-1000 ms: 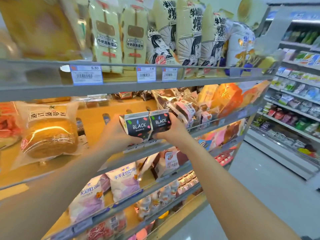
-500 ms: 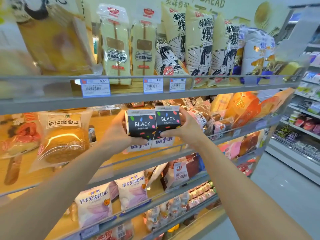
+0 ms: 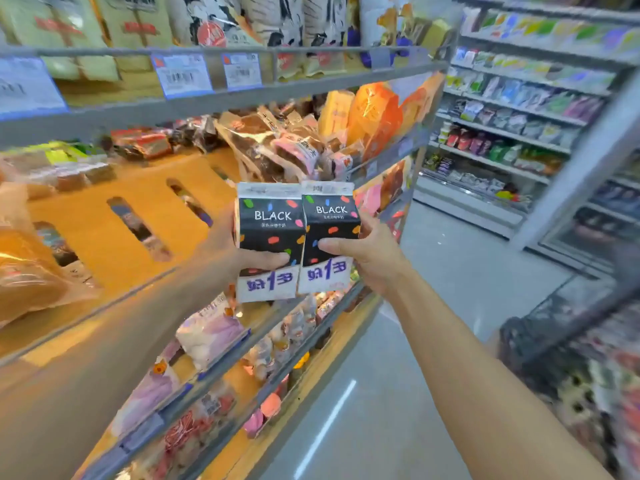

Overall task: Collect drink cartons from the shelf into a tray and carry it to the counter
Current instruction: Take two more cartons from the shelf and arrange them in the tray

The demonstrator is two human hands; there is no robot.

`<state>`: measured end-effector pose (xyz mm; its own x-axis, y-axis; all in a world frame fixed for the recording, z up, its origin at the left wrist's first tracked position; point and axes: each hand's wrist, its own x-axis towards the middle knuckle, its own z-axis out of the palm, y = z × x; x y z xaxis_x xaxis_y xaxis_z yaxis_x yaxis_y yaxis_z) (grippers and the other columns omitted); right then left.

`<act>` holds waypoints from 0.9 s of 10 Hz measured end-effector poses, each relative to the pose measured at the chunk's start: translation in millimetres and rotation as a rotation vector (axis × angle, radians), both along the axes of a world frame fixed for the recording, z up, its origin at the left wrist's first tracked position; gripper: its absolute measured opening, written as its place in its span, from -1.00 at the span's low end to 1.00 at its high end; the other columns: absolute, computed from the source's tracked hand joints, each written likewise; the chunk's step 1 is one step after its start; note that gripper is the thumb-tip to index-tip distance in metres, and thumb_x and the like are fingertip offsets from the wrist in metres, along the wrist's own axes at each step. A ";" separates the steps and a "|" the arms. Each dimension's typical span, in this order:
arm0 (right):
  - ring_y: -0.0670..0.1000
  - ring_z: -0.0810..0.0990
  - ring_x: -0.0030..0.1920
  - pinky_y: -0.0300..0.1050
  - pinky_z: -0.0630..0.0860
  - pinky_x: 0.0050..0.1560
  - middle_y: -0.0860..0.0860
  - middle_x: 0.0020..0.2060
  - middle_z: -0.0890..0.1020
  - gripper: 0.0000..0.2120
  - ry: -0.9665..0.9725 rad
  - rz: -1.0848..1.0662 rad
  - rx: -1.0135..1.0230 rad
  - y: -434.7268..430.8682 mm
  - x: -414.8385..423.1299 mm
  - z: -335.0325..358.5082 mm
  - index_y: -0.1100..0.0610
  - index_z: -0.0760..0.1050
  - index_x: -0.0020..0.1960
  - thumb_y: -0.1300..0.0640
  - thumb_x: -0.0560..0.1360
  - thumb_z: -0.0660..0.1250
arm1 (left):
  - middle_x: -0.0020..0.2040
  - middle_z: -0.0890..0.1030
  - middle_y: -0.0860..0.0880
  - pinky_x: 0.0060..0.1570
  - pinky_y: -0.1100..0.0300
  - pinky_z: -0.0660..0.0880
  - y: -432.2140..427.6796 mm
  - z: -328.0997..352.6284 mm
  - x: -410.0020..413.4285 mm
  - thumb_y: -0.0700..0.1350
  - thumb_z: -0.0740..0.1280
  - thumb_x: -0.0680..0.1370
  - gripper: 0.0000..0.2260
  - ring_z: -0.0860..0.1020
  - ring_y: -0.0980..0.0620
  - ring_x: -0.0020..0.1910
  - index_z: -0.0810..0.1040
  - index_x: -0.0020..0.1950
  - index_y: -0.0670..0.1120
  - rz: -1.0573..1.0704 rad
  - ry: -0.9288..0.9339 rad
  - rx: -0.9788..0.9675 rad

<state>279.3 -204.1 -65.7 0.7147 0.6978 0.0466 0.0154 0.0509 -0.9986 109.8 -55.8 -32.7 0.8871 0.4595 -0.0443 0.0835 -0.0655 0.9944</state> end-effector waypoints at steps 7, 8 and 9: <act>-0.05 0.69 0.03 -0.10 0.65 0.01 0.02 0.02 0.74 -0.35 0.370 -0.806 -0.388 -462.8 -231.6 -202.7 0.09 0.59 0.21 0.37 0.16 0.64 | 0.17 0.66 -0.11 -0.11 0.20 0.61 -376.4 -250.7 -33.0 -0.43 0.55 0.25 -0.27 0.65 -0.04 0.14 0.41 0.34 -0.08 -0.905 0.401 -0.164; -0.18 0.70 -0.12 -0.34 0.60 -0.19 -0.11 -0.14 0.74 -0.40 0.438 -0.840 -0.483 -494.1 -267.2 -250.5 0.03 0.58 0.10 0.38 0.15 0.65 | 0.10 0.65 -0.08 -0.07 0.12 0.65 -412.2 -303.5 -59.9 -0.49 0.51 0.27 -0.32 0.65 -0.02 0.08 0.40 0.27 -0.07 -0.883 0.473 -0.158; -0.10 0.68 -0.11 -0.43 0.55 -0.27 -0.03 -0.08 0.70 -0.36 0.485 -0.824 -0.572 -505.9 -293.0 -302.7 0.12 0.52 0.15 0.35 0.14 0.67 | 0.05 0.62 -0.07 -0.13 0.08 0.64 -428.8 -360.0 -83.4 -0.47 0.48 0.32 -0.39 0.61 0.01 -0.01 0.32 0.21 -0.06 -0.929 0.563 -0.114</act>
<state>-13.7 -710.0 -368.4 0.8246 -0.1690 -0.5398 -0.5656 -0.2643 -0.7812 26.4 -484.5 -392.8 0.7253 -0.4111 -0.5522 0.4938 -0.2483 0.8334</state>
